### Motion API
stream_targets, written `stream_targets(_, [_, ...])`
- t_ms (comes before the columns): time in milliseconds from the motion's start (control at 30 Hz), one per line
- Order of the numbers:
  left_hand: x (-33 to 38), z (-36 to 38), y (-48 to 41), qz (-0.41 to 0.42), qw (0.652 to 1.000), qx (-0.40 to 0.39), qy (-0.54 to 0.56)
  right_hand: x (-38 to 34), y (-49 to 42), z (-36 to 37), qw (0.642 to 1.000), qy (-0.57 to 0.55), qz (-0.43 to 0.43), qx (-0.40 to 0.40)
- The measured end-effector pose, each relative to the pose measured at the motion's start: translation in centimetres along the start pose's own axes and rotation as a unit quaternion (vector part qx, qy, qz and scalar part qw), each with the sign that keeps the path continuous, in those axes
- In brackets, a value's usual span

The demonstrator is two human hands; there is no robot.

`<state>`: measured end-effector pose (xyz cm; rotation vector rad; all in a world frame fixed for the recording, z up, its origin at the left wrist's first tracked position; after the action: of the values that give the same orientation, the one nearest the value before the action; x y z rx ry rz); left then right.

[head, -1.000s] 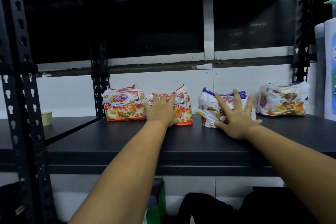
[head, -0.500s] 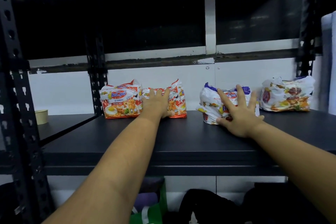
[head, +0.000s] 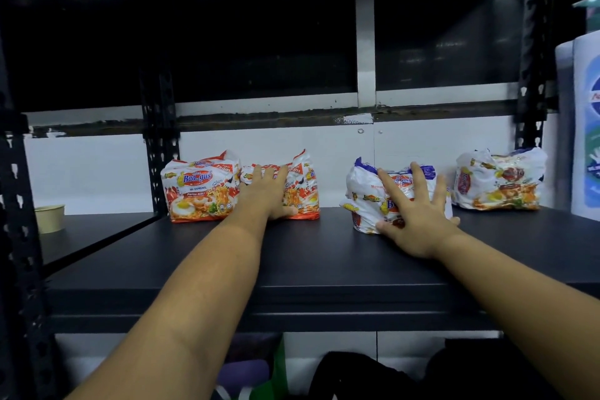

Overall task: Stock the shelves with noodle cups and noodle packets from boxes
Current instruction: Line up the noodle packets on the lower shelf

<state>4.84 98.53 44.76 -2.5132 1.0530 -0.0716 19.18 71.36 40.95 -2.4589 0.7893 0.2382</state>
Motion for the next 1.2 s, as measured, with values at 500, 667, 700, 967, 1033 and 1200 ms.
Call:
stream_targets(500, [4.0,-4.9,4.3,0.031,0.99,0.132,0.03,0.0,-0.1,-0.4,1.0,-0.006,-0.003,0.022])
stream_targets(667, [9.8,-4.6,9.4,0.111,0.982,0.07,0.136,0.1,0.0,-0.8,0.999,-0.016,0.002,0.045])
stream_targets(700, [10.6,-4.1,10.0,0.102,0.982,0.041,0.157,0.1,0.1,-0.9,0.999,-0.017,0.005,0.049])
stream_targets(967, [15.8,-1.9,12.6,0.056,0.973,-0.115,0.193,1.4,-0.2,-1.3,0.998,-0.025,0.034,0.054])
stream_targets(1033, [15.9,-1.6,12.5,0.076,0.972,-0.134,0.176,1.4,-0.4,-1.3,0.998,-0.025,0.031,0.04])
stream_targets(1200, [16.0,-1.3,12.6,0.099,0.969,-0.149,0.17,3.5,-2.1,-1.2,1.0,-0.016,0.009,0.011])
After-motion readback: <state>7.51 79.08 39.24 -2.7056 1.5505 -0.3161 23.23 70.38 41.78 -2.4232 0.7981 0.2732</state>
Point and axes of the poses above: each hand's wrist, its own y-axis away from the middle knuckle, its own z-axis out of the palm, x = y × z, the point moved 8 cm from there along -y, towards the middle knuckle, and after that the axes turned 3 degrees about -y, right-handed, at the moved point
